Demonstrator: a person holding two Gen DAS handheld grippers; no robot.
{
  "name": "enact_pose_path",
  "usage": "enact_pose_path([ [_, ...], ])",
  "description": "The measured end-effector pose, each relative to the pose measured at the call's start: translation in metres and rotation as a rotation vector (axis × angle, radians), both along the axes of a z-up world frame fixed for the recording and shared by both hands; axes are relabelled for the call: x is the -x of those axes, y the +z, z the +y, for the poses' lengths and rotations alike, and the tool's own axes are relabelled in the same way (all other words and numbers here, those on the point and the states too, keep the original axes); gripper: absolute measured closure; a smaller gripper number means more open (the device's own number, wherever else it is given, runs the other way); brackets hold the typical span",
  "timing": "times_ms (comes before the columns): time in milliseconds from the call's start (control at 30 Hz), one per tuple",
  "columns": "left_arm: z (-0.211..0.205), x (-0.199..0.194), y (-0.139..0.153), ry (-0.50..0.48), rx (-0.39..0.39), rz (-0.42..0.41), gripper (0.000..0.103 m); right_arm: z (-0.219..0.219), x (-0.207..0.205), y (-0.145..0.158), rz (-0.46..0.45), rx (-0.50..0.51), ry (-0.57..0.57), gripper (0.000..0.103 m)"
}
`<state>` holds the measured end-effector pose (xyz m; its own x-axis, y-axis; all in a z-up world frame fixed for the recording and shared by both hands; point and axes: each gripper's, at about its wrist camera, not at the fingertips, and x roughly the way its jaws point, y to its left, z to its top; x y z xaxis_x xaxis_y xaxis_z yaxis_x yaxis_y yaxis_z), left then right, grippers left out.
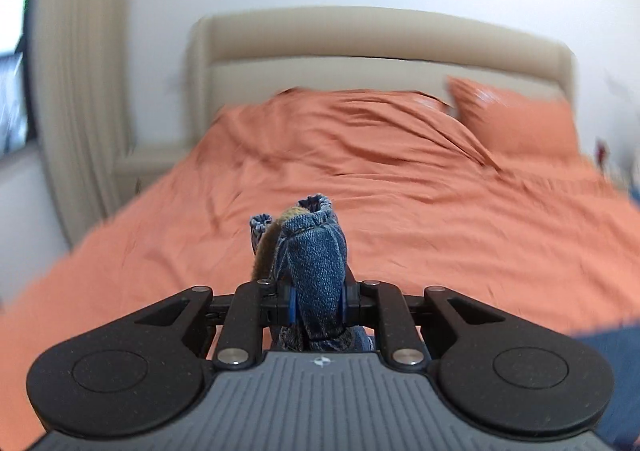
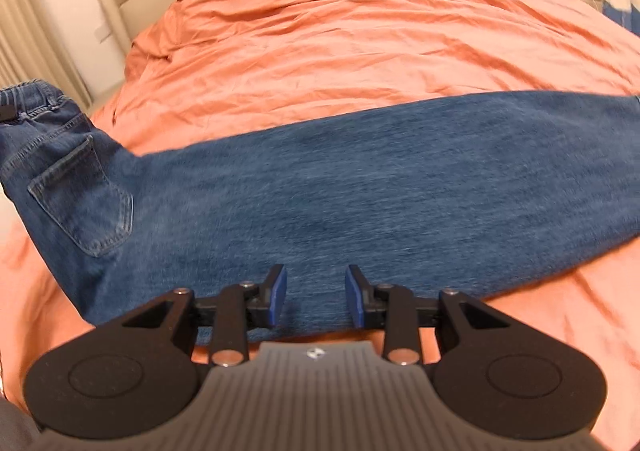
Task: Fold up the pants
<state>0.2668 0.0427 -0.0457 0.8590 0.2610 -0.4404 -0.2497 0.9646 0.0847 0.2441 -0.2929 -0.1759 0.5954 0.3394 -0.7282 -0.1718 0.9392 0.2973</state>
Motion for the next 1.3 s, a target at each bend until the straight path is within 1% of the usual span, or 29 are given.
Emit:
enact_pose_path([
  [133, -0.076, -0.003, -0.024, -0.097, -0.182, 0.022, 0.083, -0.015, 0.000, -0.006, 0.000, -0.064, -0.024, 0.074],
  [233, -0.126, -0.008, -0.054, -0.178, -0.276, 0.073, 0.083, -0.028, -0.003, -0.016, 0.016, -0.099, -0.035, 0.074],
  [333, -0.168, -0.011, -0.090, -0.268, -0.347, 0.158, 0.082, -0.043, -0.005, -0.024, 0.033, -0.131, -0.064, 0.074],
  [433, -0.196, -0.008, -0.125, -0.371, -0.353, 0.277, 0.080, -0.055, -0.009, -0.029, 0.038, -0.134, -0.084, 0.074],
  [467, -0.203, -0.010, -0.135, -0.405, -0.341, 0.328, 0.079, -0.058, -0.010, -0.032, 0.044, -0.137, -0.089, 0.074],
  [500, -0.207, -0.012, -0.144, -0.435, -0.317, 0.378, 0.075, -0.061, -0.011, -0.034, 0.049, -0.143, -0.094, 0.074],
  [533, -0.210, -0.010, -0.149, -0.456, -0.288, 0.411, 0.065, -0.064, -0.012, -0.036, 0.054, -0.153, -0.095, 0.074],
  [567, -0.209, -0.012, -0.153, -0.484, -0.248, 0.442, 0.061, -0.066, -0.013, -0.037, 0.058, -0.161, -0.095, 0.074],
  [633, -0.199, -0.015, -0.151, -0.530, -0.135, 0.487, 0.041, -0.065, -0.015, -0.036, 0.053, -0.159, -0.086, 0.074],
  [700, -0.183, -0.019, -0.143, -0.551, -0.013, 0.501, 0.038, -0.064, -0.015, -0.036, 0.043, -0.153, -0.072, 0.072],
  [767, -0.165, -0.022, -0.130, -0.565, 0.098, 0.505, 0.037, -0.064, -0.014, -0.035, 0.037, -0.172, -0.063, 0.070],
  [800, -0.156, -0.020, -0.123, -0.575, 0.143, 0.501, 0.036, -0.064, -0.013, -0.034, 0.037, -0.193, -0.060, 0.069],
  [833, -0.149, -0.017, -0.115, -0.587, 0.170, 0.488, 0.036, -0.064, -0.015, -0.034, 0.041, -0.219, -0.058, 0.069],
  [900, -0.138, -0.012, -0.099, -0.579, 0.165, 0.450, 0.035, -0.062, -0.016, -0.029, 0.036, -0.278, -0.051, 0.069],
  [967, -0.119, -0.012, -0.089, -0.542, 0.140, 0.416, 0.035, -0.055, -0.022, -0.023, 0.036, -0.332, -0.039, 0.069],
  [1033, -0.093, -0.019, -0.085, -0.471, 0.105, 0.394, 0.035, -0.043, -0.034, -0.016, 0.038, -0.365, -0.012, 0.069],
  [1100, -0.066, -0.024, -0.083, -0.383, 0.093, 0.370, 0.036, -0.026, -0.050, -0.011, 0.040, -0.362, 0.014, 0.069],
  [1200, -0.033, -0.032, -0.087, -0.288, 0.135, 0.351, 0.037, -0.005, -0.080, -0.012, 0.038, -0.369, 0.026, 0.069],
  [1300, -0.008, -0.038, -0.095, -0.234, 0.199, 0.346, 0.037, 0.016, -0.112, -0.017, 0.042, -0.396, 0.039, 0.069],
])
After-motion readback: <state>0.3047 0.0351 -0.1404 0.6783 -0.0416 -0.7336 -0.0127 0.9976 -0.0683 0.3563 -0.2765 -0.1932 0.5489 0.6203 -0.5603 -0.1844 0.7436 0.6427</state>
